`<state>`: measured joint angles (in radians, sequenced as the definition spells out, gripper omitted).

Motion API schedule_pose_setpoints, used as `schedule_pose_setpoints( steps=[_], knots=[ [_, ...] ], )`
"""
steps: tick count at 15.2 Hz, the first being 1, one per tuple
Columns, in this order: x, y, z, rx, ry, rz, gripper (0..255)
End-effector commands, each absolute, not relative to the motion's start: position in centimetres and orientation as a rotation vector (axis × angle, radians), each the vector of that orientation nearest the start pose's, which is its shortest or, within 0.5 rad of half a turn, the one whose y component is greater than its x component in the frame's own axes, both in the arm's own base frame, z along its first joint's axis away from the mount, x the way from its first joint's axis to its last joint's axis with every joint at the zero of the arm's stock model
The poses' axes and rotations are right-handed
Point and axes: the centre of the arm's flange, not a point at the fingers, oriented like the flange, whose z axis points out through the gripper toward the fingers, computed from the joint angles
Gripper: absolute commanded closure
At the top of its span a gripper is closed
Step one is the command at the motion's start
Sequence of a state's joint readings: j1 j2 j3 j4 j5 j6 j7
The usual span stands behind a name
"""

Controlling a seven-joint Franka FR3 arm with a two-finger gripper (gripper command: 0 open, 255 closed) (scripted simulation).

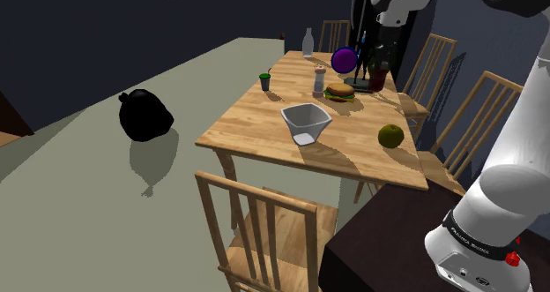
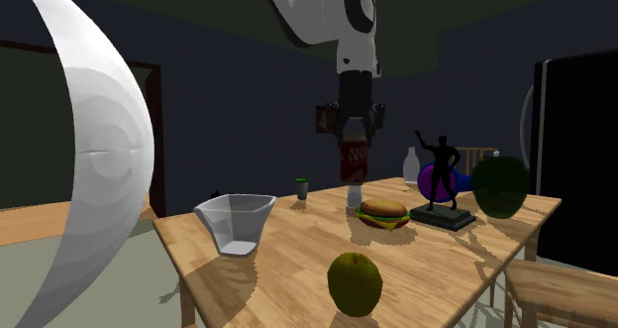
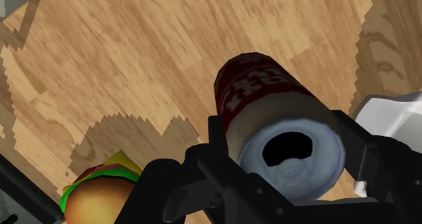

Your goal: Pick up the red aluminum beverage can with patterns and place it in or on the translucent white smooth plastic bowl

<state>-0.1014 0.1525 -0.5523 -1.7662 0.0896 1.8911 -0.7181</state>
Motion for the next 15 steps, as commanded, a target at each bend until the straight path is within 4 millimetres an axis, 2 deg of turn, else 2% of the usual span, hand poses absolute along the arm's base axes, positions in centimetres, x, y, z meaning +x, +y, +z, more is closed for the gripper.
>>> schedule_pose_setpoints(
  steps=[1, 15],
  knots=[
    [50.1, -32.1, 48.9, -3.135, -0.063, -0.001, 255],
    [58.0, -15.4, 50.5, -3.135, -0.063, -0.001, 255]
  ],
)
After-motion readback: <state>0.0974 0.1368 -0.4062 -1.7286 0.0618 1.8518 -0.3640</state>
